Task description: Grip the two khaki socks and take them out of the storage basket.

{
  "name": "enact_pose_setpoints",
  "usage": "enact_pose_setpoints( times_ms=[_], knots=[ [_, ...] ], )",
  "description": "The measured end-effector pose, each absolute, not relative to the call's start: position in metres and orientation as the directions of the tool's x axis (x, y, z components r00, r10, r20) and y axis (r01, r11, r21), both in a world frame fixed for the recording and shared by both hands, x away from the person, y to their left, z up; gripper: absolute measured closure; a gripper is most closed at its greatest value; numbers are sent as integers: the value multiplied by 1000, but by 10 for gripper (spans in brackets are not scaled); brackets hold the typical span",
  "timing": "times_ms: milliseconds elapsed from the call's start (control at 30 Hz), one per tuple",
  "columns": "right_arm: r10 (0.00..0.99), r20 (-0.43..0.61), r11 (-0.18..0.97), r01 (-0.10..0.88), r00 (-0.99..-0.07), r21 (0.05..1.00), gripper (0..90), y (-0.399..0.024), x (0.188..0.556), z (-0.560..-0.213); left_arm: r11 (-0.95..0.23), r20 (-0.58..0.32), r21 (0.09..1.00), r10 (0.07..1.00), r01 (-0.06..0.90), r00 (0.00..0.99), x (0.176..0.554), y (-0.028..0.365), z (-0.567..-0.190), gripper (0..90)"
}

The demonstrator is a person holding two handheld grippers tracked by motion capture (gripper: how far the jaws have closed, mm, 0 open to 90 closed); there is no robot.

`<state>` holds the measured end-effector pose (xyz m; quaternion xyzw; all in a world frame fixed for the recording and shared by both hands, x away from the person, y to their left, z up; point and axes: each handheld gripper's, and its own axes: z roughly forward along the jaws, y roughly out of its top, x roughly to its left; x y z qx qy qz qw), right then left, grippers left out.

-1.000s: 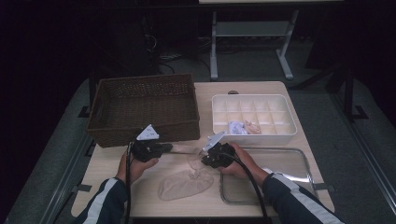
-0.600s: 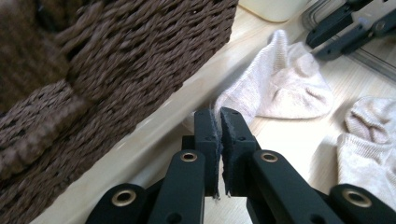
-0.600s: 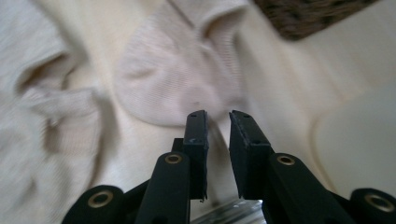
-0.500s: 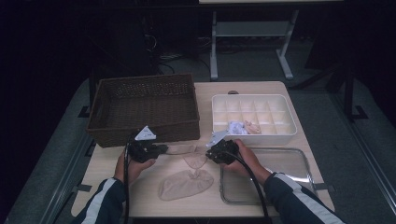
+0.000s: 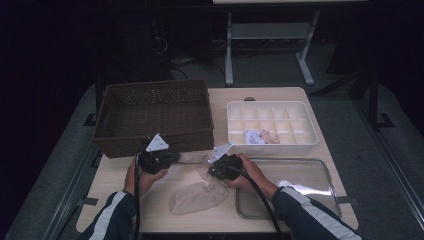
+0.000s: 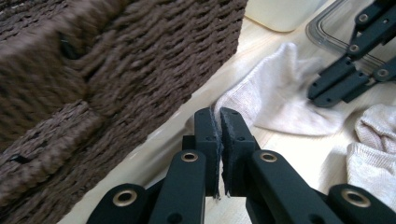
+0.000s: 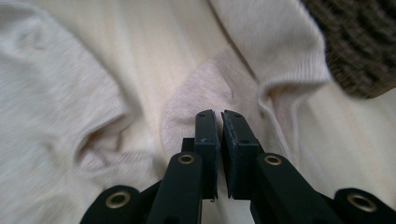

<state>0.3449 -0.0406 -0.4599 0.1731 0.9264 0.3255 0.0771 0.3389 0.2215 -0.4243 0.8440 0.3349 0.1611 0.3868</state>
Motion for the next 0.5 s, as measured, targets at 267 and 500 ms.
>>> enact_pose_setpoints(
  times_ms=[267,500],
  knots=[
    [308,-32,776,232,-951,587,827,-55,348,-456,-485,25,740,713,466,701,342,226,-424,864],
    [347,-72,782,246,-935,573,804,-61,351,-454,-490,-1,705,723,513,691,343,229,-436,829]
  ],
)
